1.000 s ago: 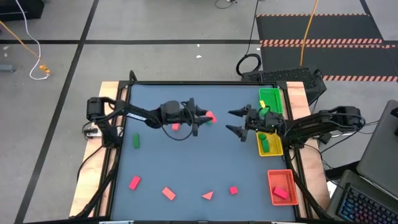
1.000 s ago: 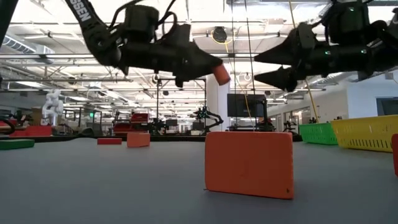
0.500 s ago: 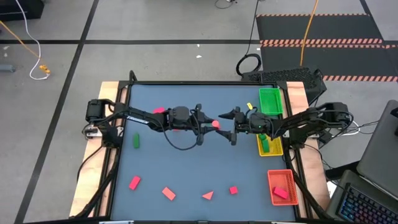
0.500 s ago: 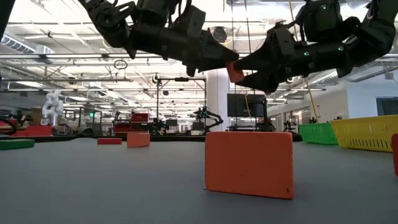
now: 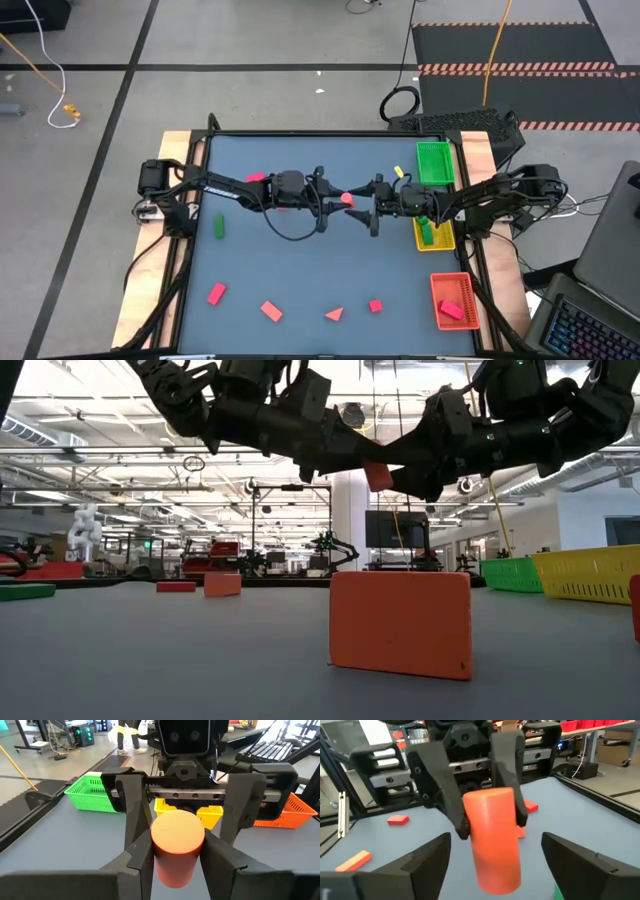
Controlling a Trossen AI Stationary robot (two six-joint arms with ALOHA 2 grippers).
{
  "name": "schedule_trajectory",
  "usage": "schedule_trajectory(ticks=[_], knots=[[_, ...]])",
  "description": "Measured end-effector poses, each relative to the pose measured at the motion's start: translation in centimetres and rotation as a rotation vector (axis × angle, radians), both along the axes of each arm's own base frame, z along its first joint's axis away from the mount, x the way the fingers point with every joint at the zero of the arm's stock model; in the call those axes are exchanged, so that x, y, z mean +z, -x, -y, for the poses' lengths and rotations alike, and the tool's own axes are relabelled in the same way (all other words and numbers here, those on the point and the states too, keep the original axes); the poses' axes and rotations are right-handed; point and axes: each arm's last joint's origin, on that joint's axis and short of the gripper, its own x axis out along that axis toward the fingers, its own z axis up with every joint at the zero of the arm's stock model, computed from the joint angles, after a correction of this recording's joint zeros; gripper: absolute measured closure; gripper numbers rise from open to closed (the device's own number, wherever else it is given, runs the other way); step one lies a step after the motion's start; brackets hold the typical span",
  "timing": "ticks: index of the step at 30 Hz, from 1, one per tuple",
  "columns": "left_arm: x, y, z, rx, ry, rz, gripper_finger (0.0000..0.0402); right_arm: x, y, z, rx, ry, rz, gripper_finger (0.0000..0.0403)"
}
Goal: Sort & place blocks by color
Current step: Put top right orange block into the green basket
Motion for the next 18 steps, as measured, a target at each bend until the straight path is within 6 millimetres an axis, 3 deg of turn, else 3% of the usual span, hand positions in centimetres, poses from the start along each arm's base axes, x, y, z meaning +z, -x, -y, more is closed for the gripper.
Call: schedule_trajectory(ticks=[8, 15, 18], knots=[[0.02, 0.0, 0.0, 0.0, 0.002, 0.002, 0.0276, -0.12, 0.01, 0.0, -0.002, -0.013, -0.011, 0.0171], [0.11, -0.03, -0.05, 0.005, 0.016, 0.014, 0.0276, -0.2, 0.04, 0.05, -0.021, 0.001, -0.021, 0.0283], [0.1, -0.03, -0.02, 0.005, 0.023, 0.015, 0.0275, -0.2, 0.04, 0.05, -0.019, 0.027, -0.025, 0.0285]])
